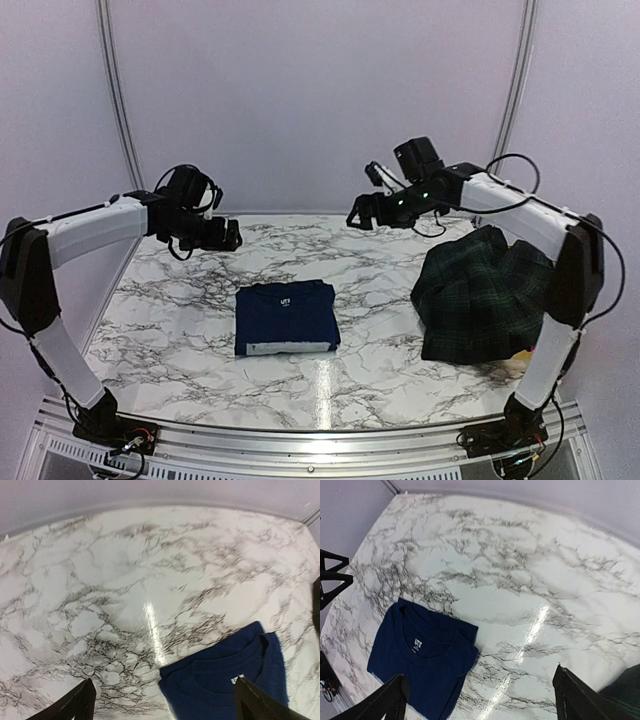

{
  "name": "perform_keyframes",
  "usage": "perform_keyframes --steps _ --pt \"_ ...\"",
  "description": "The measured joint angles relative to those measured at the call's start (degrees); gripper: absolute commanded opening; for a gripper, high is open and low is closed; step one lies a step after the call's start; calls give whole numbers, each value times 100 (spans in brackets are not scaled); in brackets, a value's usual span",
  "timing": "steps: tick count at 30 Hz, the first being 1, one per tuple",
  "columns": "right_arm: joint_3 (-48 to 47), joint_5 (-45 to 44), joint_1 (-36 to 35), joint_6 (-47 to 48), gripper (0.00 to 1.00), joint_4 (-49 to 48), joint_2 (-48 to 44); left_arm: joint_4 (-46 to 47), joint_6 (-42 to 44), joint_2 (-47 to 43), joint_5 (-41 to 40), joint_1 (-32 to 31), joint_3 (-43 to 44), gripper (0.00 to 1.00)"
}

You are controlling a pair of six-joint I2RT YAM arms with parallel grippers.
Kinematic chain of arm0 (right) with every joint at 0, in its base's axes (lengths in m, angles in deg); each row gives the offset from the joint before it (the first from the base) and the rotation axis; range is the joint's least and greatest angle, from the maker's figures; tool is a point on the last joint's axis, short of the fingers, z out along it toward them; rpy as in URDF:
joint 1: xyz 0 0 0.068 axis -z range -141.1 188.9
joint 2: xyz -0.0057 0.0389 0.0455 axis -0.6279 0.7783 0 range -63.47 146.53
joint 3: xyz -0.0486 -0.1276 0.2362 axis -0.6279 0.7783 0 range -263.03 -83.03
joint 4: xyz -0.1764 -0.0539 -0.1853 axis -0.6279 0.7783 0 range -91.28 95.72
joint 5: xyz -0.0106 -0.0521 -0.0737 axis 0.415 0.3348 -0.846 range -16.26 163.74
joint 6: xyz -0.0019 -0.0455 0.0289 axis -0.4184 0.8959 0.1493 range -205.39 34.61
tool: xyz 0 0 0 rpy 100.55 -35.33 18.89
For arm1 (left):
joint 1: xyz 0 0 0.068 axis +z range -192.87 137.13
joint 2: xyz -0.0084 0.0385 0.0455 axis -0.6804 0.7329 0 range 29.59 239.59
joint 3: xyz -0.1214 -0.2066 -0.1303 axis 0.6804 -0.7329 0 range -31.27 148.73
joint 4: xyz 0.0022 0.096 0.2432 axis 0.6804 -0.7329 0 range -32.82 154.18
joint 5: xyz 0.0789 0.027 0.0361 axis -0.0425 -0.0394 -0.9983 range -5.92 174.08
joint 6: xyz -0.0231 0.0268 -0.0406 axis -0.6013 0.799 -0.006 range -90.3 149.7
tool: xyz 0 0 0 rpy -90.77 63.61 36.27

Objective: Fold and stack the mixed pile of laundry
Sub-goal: Adjust the square-folded T-shirt at the center of the board, then move the square folded T-shirt to the corner of the board.

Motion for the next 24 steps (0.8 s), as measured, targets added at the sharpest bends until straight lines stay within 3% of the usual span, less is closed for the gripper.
perform_keyframes --steps 8,11,18,24 --pt "1012 -1272 210 -387 99 -164 -2391 -15 -704 -1408 444 -229 -267 99" --pt "1587 -1246 466 -483 99 -184 -2870 -118 -922 -1416 289 -765 -424 99" --pt "2889 -835 909 -573 99 -107 -3195 -282 -1694 -363 -170 -2610 -352 99" --pt "3279 -289 933 -562 99 -157 -3329 -481 -2529 1281 -457 -3056 361 99"
